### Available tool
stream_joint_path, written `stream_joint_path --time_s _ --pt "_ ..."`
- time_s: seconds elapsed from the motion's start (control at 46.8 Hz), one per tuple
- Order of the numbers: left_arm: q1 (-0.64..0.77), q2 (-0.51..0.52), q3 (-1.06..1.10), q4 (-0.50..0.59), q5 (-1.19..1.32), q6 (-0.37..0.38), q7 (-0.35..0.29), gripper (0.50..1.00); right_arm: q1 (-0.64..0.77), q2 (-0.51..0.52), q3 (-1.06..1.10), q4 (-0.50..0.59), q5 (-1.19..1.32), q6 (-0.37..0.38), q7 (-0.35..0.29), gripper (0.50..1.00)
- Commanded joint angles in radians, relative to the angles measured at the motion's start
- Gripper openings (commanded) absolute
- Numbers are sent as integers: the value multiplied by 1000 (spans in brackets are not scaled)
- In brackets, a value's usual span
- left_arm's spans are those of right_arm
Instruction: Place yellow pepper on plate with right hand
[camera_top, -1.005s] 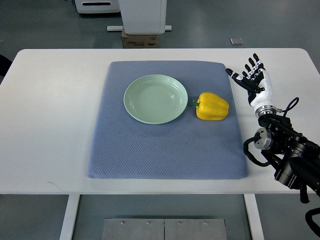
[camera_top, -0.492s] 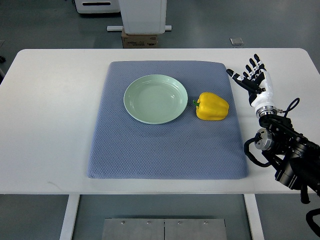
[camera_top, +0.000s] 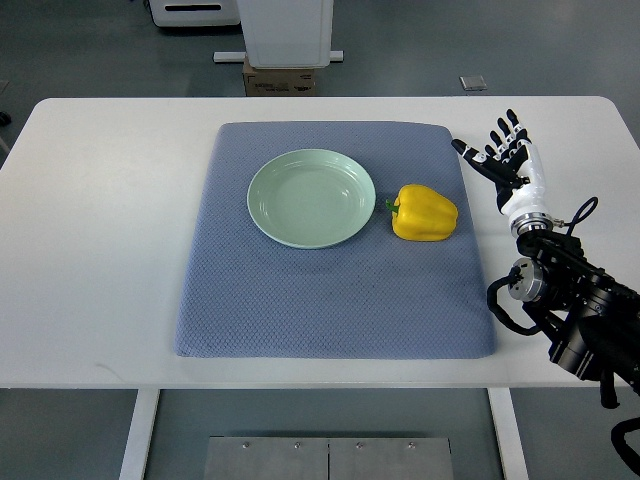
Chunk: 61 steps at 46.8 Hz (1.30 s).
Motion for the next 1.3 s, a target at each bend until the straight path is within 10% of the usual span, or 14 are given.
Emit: stream_joint_path --time_s 0.0,1.283 --pt "0 0 0 0 0 0 0 1000 0 1 0 0 0 0 0 1000" --pt "0 0 0 0 0 0 0 1000 26 1 -6 -8 -3 17 0 1000"
